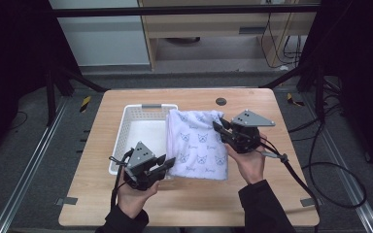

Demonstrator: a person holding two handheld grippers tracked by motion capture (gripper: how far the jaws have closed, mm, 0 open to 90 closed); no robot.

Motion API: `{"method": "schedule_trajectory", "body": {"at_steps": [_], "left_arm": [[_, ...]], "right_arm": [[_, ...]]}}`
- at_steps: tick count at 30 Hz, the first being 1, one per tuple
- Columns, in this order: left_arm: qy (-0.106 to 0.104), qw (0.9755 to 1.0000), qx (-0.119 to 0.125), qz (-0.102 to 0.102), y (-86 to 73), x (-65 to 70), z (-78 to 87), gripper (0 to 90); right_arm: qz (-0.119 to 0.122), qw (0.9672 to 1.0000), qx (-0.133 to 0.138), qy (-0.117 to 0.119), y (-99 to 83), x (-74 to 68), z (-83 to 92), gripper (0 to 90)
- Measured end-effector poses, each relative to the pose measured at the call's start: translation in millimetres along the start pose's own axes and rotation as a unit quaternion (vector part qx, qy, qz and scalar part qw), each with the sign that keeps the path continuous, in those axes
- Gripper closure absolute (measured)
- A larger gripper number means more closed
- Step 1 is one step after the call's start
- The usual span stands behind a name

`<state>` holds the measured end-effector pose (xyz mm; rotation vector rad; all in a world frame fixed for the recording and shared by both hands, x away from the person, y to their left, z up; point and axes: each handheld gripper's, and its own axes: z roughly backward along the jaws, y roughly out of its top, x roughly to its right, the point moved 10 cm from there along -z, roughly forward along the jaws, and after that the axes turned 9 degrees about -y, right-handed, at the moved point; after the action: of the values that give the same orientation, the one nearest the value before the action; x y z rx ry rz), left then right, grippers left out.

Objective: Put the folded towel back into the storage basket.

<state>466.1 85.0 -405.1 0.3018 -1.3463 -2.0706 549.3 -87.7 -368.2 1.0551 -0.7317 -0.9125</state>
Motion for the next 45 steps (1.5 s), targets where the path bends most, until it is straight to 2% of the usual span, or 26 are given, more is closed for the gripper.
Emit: {"method": "schedule_trajectory", "body": {"at_steps": [18, 28, 45], "left_arm": [[0.017, 0.9992, 0.028, 0.022, 3.7, -28.0, 30.6, 75.2], [0.041, 0.9982, 0.030, 0.033, 1.0, -47.1, 44.0, 75.2], [0.072, 0.9944, 0.036, 0.068, -7.2, -84.2, 60.3, 75.7]], "right_arm": [[0.016, 0.9997, 0.008, 0.015, 27.4, -29.4, -19.1, 75.4], [0.020, 0.9996, 0.006, 0.021, 32.8, -47.8, -42.4, 75.4], [0.023, 0.9992, 0.004, 0.032, 42.3, -76.1, -78.6, 75.5]]}}
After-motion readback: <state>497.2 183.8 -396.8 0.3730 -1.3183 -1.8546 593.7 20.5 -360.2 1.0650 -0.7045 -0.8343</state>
